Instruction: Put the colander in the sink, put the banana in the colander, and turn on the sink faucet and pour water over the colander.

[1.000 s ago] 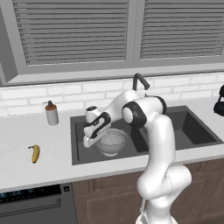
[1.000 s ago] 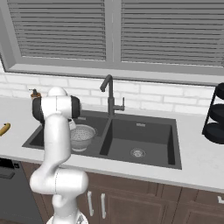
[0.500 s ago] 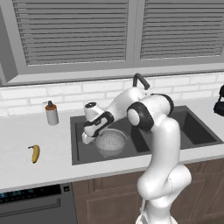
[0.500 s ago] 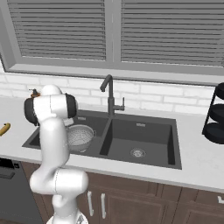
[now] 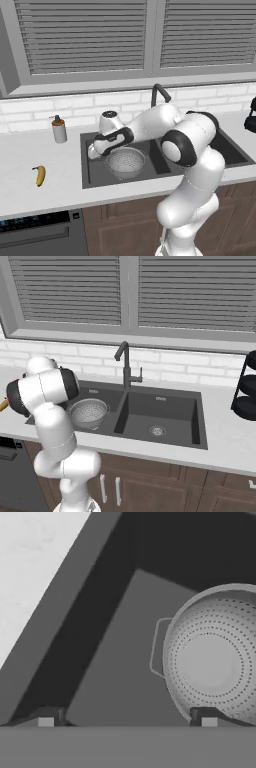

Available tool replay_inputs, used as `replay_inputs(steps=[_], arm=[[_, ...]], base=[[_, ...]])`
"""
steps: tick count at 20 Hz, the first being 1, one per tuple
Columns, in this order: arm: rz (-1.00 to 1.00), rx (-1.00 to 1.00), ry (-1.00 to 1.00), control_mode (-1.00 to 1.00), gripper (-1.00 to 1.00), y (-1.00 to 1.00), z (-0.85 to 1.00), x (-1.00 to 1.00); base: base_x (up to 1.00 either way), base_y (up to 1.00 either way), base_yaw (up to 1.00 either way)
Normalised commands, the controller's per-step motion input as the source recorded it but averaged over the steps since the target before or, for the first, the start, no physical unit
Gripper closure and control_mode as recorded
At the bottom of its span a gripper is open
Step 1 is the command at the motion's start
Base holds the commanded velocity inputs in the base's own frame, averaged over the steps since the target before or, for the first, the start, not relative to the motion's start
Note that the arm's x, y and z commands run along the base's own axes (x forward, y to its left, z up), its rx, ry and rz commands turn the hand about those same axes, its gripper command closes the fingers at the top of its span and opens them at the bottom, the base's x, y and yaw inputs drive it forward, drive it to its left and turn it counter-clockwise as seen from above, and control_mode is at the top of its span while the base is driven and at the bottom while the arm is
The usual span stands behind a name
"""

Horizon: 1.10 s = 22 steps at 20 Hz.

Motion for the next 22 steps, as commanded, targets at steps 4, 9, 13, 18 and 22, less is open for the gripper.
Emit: replay_inputs(steps=[4,9,13,18,22], arm=[[-0.28,0.32,-0.04,-1.0,-1.0,0.4,0.51,-0.54],[-0.33,0.04,0.0,-1.0,-1.0,0.61,0.37,-0.38],[-0.25,0.0,0.03,-1.0,-1.0,0.76,0.42,-0.07],[-0.13,0.0,0.23,-1.0,-1.0,0.66,0.57,0.0],[-0.01,0.01,0.23,-1.0,-1.0,0.6,0.23,-0.09]], base=[[0.0,0.0,0.0],[0.0,0.0,0.0],[0.0,0.0,0.0],[0.0,0.0,0.0],[0.0,0.0,0.0]])
